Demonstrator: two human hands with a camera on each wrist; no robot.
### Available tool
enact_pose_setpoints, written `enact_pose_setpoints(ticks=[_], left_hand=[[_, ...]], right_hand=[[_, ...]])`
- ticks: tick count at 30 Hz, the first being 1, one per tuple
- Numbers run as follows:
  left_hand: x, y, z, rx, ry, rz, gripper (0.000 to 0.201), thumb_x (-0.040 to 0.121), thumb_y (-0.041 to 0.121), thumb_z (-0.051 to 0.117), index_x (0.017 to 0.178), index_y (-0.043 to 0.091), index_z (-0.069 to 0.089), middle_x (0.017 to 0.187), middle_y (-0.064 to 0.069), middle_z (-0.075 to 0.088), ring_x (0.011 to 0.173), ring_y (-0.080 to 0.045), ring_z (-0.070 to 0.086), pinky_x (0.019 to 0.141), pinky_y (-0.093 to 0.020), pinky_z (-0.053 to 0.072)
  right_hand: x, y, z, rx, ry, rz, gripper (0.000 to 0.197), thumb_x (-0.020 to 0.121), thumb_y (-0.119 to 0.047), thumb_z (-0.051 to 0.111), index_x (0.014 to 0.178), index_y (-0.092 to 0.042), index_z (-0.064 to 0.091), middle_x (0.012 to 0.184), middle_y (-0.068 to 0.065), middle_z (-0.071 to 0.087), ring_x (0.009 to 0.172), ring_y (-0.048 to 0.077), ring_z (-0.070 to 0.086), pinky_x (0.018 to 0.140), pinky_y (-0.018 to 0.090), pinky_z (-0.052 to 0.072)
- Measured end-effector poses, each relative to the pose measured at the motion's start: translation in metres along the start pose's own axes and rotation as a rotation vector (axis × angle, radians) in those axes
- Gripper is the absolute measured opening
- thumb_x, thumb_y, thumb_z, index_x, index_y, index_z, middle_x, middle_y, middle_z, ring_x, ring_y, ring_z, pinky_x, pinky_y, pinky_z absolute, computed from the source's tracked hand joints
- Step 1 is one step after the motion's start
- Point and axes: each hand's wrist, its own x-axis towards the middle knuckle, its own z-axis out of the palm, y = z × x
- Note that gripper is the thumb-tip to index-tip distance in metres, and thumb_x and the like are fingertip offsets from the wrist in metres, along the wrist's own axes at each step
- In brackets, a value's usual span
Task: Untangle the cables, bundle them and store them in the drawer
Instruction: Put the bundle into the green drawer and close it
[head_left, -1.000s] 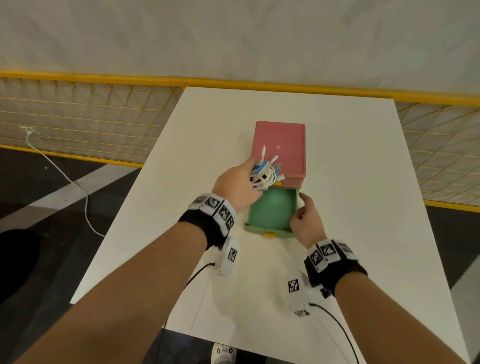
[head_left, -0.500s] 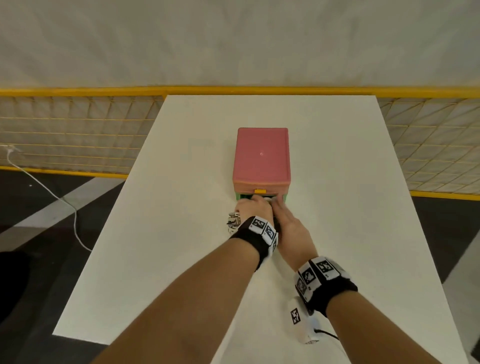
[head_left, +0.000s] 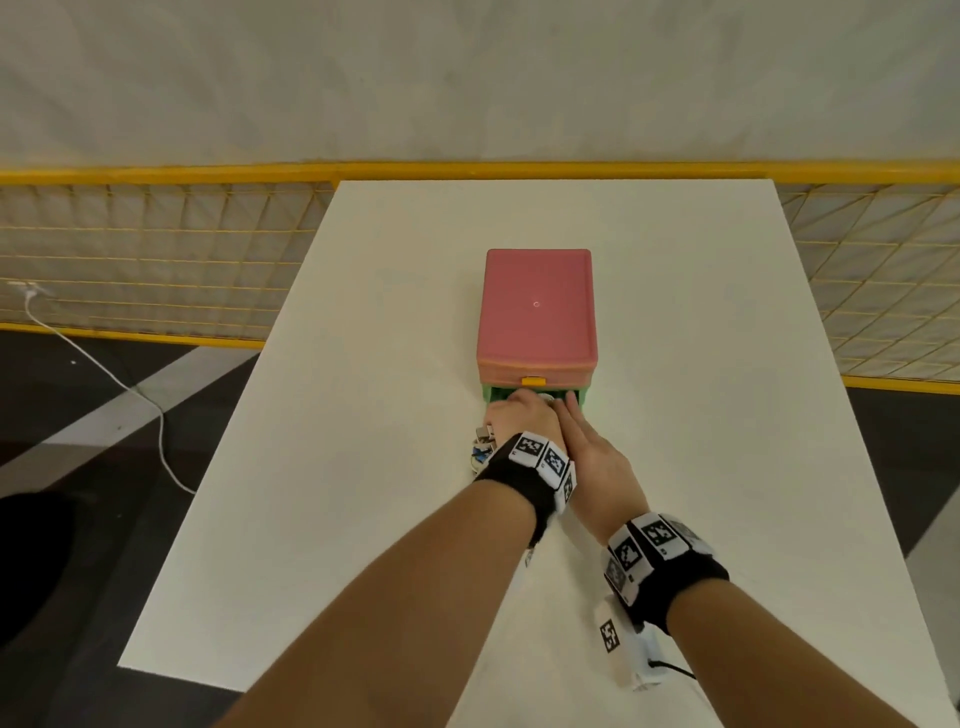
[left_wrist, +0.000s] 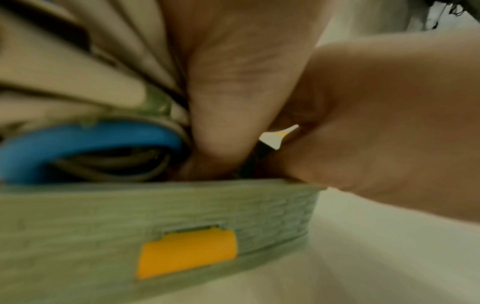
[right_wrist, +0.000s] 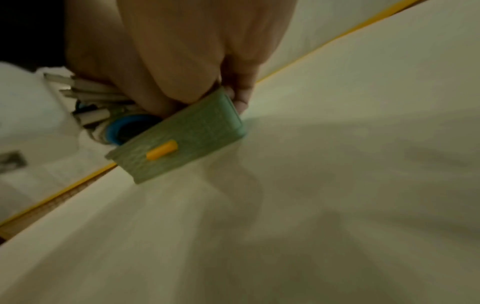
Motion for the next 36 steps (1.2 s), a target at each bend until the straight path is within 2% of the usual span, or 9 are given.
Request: enact_pose_setpoints(ticks=[5,9,13,16,21,25,29,34,36], left_hand=[[-0.003,-0.024,-0.012,-0.179,-0.014,0.132,0.034,0.097,0.02,0.05,0.126,0.002,0.055,0.127,-0.016,0.058,0.115,-0.031,0.059,0.088,-0.038,0.049],[-0.005,-0.037,-0.011,-0.266,0.053,0.205,0.007,0.089,0.025,0.057,0.087,0.018,0.059,0.1,-0.002,0.067,0.092,-0.025,0.065,0.066,-0.03,0.044],[-0.001,-0.016,0.011,-0.269,0.137,0.057,0.028,0.099,0.016,0.041,0.122,0.006,0.053,0.122,-0.012,0.058,0.107,-0.028,0.061,0.079,-0.035,0.045],[-0.001,-0.015,0.011,-0.234,0.182,0.04,0.03,0.099,0.012,0.038,0.122,-0.004,0.05,0.12,-0.017,0.059,0.107,-0.03,0.062,0.082,-0.035,0.047],[-0.006,-0.035,0.004,-0.438,0.024,0.154,0.045,0.087,0.029,0.063,0.116,-0.004,0.05,0.106,-0.015,0.062,0.097,-0.031,0.064,0.076,-0.035,0.051],[-0.006,-0.016,0.033,-0.366,0.212,0.002,0.05,0.091,0.027,0.056,0.126,-0.006,0.042,0.121,-0.018,0.057,0.109,-0.032,0.058,0.088,-0.037,0.045],[-0.007,-0.007,0.027,-0.553,0.085,-0.072,0.033,0.086,0.024,0.05,0.109,0.004,0.061,0.098,-0.008,0.07,0.086,-0.02,0.067,0.077,-0.027,0.05],[-0.001,-0.009,0.037,-0.62,0.162,-0.015,0.08,0.086,0.03,0.062,0.142,-0.009,0.019,0.133,-0.02,0.04,0.122,-0.033,0.045,0.1,-0.036,0.039],[0.002,-0.006,0.046,-0.587,0.197,-0.05,0.084,0.085,0.03,0.066,0.143,-0.01,0.02,0.134,-0.02,0.04,0.121,-0.032,0.047,0.1,-0.035,0.04]], right_hand=[[0.0,-0.003,0.001,-0.111,-0.048,0.0,0.067,0.093,-0.016,0.046,0.15,-0.016,0.011,0.157,0.007,0.022,0.109,0.033,0.054,0.092,0.036,0.044],[0.009,-0.008,-0.003,-0.202,-0.086,0.025,0.067,0.094,-0.014,0.044,0.15,-0.012,0.009,0.158,0.011,0.015,0.116,0.034,0.053,0.097,0.037,0.043],[0.005,-0.003,-0.006,-0.073,-0.057,-0.016,0.071,0.092,-0.015,0.05,0.151,-0.02,0.011,0.16,-0.001,0.009,0.115,0.03,0.057,0.098,0.038,0.046],[0.001,-0.002,-0.005,-0.084,-0.035,-0.024,0.07,0.09,-0.01,0.049,0.15,-0.023,0.014,0.159,-0.004,0.013,0.108,0.03,0.059,0.093,0.038,0.048],[0.012,-0.01,-0.007,-0.258,-0.136,0.034,0.072,0.09,-0.004,0.043,0.151,-0.013,0.005,0.16,0.005,0.003,0.114,0.035,0.056,0.091,0.038,0.046],[0.01,-0.006,-0.007,-0.18,-0.109,0.019,0.073,0.091,-0.011,0.05,0.151,-0.014,0.008,0.16,0.005,0.004,0.117,0.033,0.056,0.095,0.037,0.045],[0.002,-0.002,-0.005,-0.076,-0.041,-0.001,0.071,0.091,-0.006,0.045,0.151,-0.019,0.01,0.159,0.0,0.012,0.123,0.029,0.052,0.103,0.035,0.041],[0.006,0.0,-0.006,-0.092,-0.085,0.007,0.07,0.092,-0.007,0.045,0.151,-0.018,0.009,0.16,0.0,0.01,0.123,0.03,0.053,0.103,0.037,0.042],[0.004,0.0,-0.006,-0.051,-0.066,0.017,0.069,0.092,-0.007,0.044,0.151,-0.019,0.009,0.16,-0.001,0.009,0.124,0.03,0.051,0.104,0.037,0.04]])
